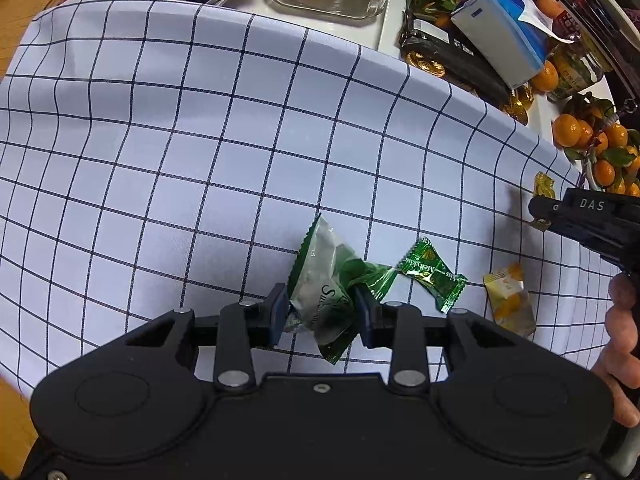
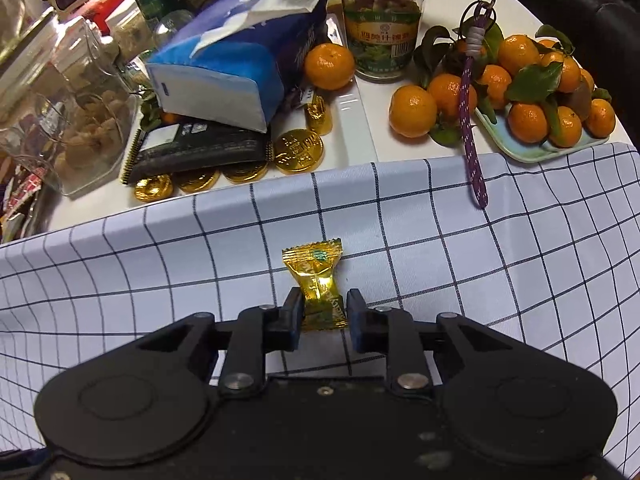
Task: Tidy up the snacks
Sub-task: 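Carry the green-and-white packet and gold candy over the gold tray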
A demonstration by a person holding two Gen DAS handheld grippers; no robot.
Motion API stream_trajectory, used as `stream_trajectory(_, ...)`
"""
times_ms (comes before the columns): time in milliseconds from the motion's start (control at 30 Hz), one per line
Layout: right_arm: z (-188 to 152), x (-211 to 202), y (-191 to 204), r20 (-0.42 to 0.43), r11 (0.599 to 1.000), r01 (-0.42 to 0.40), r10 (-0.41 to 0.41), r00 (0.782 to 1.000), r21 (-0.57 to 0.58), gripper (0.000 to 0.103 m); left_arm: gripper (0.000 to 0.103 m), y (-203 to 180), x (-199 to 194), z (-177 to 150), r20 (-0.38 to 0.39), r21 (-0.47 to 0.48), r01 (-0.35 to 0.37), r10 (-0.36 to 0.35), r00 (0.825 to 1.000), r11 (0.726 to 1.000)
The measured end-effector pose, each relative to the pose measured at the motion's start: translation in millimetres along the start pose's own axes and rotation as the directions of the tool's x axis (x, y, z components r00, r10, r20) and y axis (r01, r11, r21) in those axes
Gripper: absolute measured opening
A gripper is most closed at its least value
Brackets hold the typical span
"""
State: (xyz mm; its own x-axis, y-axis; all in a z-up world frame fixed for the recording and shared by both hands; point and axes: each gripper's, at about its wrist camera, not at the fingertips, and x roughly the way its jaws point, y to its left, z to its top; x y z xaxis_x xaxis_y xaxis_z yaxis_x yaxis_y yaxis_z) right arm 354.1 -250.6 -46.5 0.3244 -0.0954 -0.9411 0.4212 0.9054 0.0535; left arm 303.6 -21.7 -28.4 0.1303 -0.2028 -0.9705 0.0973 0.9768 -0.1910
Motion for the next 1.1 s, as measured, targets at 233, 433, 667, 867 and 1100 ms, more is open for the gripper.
stream_trajectory(233, -10, -21, -3, 0.015, 1.0, -0.005, 0.005, 1.0, -0.017, 0.024, 0.044, -7, 1, -9, 0.032, 0.051, -0.059, 0.058, 0.998, 0.997)
stream_trajectory(433, -23, -33, -7, 0.017, 0.998, 0.013, -0.012, 1.0, -0.056, 0.024, 0.044, -15, 3, -21, 0.074, 0.092, -0.128, 0.121, 0.99, 0.988)
stream_trajectory(667, -44, -50, -22, 0.019, 0.997, 0.035, -0.034, 0.999, -0.071, 0.024, 0.044, -17, 0, -43, 0.091, 0.119, -0.145, 0.135, 0.987, 0.982)
stream_trajectory(867, -63, -64, -39, 0.003, 0.999, 0.031, -0.031, 1.0, -0.015, 0.024, 0.044, -18, -16, -70, 0.114, 0.136, -0.123, 0.108, 0.988, 0.983)
stream_trajectory(1100, -98, -92, -50, 0.03, 1.0, 0.02, -0.02, 0.999, -0.012, 0.023, 0.044, -17, -34, -115, 0.173, 0.17, -0.121, 0.091, 0.981, 0.978)
